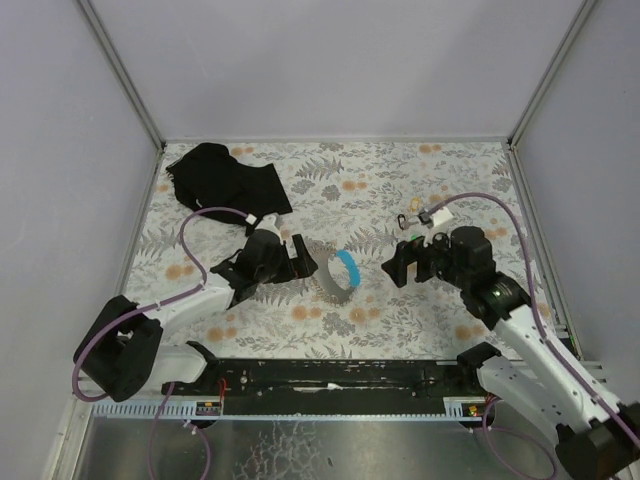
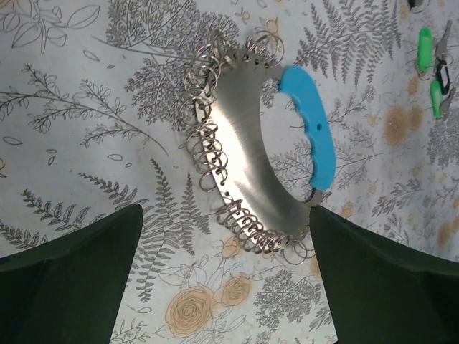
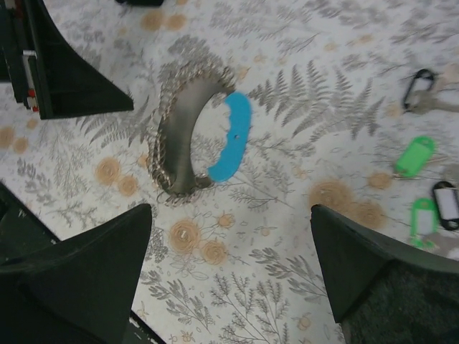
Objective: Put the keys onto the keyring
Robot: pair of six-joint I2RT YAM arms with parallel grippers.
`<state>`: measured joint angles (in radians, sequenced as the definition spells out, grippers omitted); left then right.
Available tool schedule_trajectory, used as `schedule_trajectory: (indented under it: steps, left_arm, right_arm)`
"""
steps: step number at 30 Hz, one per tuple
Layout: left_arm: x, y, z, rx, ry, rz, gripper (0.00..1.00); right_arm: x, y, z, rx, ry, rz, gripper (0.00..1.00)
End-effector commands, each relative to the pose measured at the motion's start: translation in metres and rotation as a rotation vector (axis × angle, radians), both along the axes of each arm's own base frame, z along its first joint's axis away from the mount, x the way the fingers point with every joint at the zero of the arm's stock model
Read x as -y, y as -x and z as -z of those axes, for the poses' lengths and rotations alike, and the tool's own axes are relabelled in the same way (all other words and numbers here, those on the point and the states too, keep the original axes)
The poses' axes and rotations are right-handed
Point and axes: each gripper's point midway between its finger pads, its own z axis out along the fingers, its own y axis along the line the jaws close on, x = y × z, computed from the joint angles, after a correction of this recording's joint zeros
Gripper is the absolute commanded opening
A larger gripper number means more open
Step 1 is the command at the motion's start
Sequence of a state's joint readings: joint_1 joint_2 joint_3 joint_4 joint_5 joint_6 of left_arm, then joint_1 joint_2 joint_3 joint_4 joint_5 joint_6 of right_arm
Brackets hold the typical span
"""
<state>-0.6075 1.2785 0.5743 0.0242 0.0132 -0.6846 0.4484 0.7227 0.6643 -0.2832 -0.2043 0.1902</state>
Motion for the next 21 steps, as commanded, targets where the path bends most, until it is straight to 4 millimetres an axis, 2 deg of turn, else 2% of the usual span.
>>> schedule_trajectory:
  steps: [1,9,17,21]
  left_arm:
    - [0.004,-0.001,0.002,0.023,0.025,0.041,1.0]
    - [0.007,-0.002,0.015,-0.007,0.049,0.07,0.97]
    - [0.003,-0.007,0.028,-0.024,0.008,0.066,0.89]
    - [0.007,-0.01,0.03,-0.037,0.004,0.082,0.84]
  right_arm:
    - [-0.039,0.002,0.02,-0.062,-0.084,-0.196,1.0]
    - [-0.072,-0.013,0.064,-0.185,-0.138,-0.312,0.77]
    - [-0.093,-0.052,0.085,-0.258,-0.178,-0.263,0.63]
    - [-0.1,-0.049,0.095,-0.326,-0.191,-0.298,0.52]
